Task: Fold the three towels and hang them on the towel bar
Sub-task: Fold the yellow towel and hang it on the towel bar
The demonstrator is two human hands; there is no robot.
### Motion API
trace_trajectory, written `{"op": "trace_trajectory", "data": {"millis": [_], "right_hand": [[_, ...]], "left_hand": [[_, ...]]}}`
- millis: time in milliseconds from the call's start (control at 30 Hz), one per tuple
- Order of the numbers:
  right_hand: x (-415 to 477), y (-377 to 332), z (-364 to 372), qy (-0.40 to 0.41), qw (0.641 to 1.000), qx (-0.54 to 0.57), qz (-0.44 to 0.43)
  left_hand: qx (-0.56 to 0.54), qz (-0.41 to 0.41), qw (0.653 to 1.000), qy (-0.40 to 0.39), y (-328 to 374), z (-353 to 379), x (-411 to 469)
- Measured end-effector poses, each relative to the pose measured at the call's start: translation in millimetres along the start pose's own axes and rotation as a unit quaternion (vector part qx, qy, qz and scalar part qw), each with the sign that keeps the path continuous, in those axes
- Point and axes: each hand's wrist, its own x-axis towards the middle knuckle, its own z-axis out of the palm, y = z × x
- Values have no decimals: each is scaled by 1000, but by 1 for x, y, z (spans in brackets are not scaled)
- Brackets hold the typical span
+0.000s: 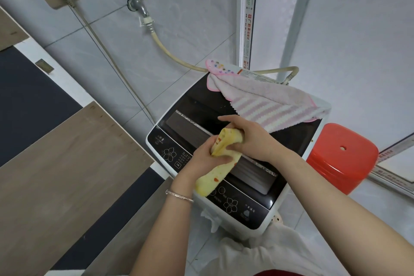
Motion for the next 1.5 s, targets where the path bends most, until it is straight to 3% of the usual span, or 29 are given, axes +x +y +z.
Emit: {"op": "trace_trajectory", "data": {"millis": [100, 200, 333, 600, 800, 1100, 1267, 1500], "right_hand": [[2, -7, -1, 70, 997, 18, -7], [3, -6, 3, 156, 984, 59, 69], [-2, -6, 7, 70, 973, 122, 181], [-11, -10, 19, 146, 979, 43, 139], [-24, -6, 19, 224, 963, 61, 139], [-42, 6, 6, 319, 915, 186, 165], [-63, 11, -2, 345, 906, 209, 129], [-112, 27, -29, 383, 887, 219, 133]], "left_hand": [[-48, 16, 999, -6, 17, 2, -5], [-150, -1, 988, 31, 25, 7, -7], [-244, -22, 966, 79, 36, 14, -3], [-265, -18, 957, 121, 55, 33, 5], [-330, -34, 940, 80, 68, 47, -4], [-275, 65, 959, 39, 71, 62, -18], [-244, 111, 963, 22, 77, 82, -23], [-240, 111, 964, -3, 87, 135, -26]]}}
